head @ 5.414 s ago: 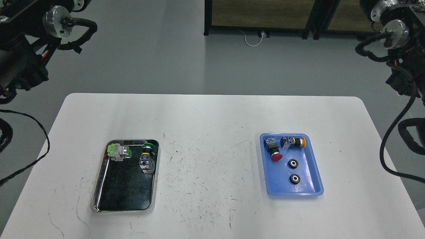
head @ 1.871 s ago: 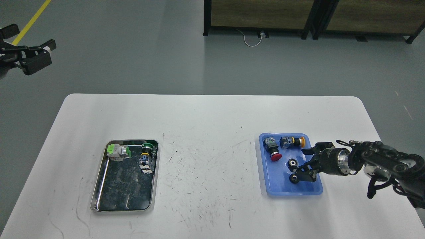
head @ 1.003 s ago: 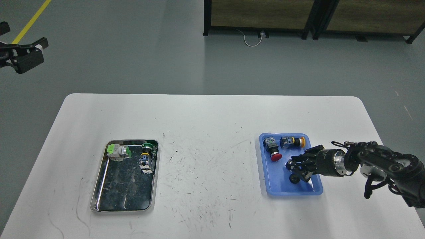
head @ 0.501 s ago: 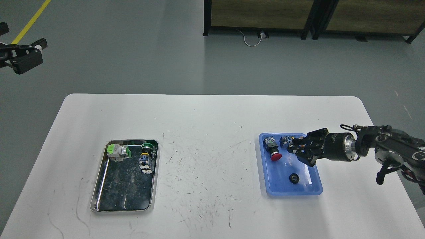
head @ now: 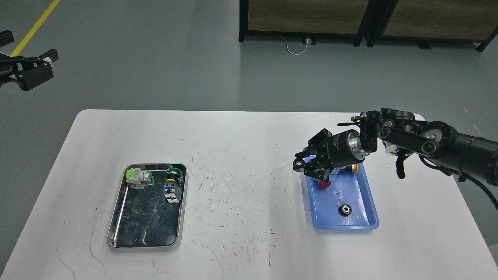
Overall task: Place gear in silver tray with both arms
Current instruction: 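Carry the gear with the right gripper to mid-table and release it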
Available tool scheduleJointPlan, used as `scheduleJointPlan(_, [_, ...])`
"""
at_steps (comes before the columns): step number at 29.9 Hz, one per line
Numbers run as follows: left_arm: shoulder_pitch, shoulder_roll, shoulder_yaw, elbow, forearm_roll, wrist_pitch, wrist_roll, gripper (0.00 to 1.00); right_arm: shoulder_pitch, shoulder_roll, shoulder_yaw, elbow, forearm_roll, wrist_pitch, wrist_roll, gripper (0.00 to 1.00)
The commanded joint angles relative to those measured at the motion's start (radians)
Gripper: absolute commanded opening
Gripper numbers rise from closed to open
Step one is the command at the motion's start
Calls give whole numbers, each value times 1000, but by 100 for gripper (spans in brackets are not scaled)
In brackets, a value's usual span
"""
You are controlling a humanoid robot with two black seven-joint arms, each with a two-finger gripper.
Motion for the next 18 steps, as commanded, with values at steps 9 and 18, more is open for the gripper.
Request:
scheduleJointPlan(9, [0, 3, 8, 1, 2, 15, 5, 98, 43, 316, -180, -64, 1, 0, 10, 24])
scheduleJointPlan(18, [2, 17, 9, 0, 2, 15, 5, 98, 43, 415, -208, -113, 1, 0, 41, 25])
